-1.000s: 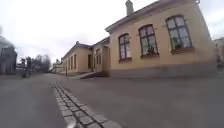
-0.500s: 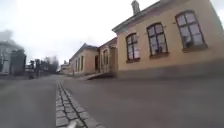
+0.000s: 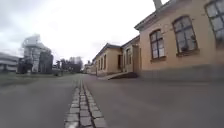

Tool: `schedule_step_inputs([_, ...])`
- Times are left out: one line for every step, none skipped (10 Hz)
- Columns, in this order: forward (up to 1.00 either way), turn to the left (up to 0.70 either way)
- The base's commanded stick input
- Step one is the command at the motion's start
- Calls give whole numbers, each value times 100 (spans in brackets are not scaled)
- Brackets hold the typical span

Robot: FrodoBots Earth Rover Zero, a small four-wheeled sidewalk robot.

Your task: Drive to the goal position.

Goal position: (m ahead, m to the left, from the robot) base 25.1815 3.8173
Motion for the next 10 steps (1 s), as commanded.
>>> schedule_step_inputs([33,67])
schedule_step_inputs([34,69])
schedule_step_inputs([37,57])
schedule_step_inputs([41,45])
schedule_step_inputs([58,48])
schedule_step_inputs([67,34])
schedule_step_inputs([70,35])
schedule_step_inputs([70,35])
schedule_step_inputs([70,35])
schedule_step_inputs([70,35])
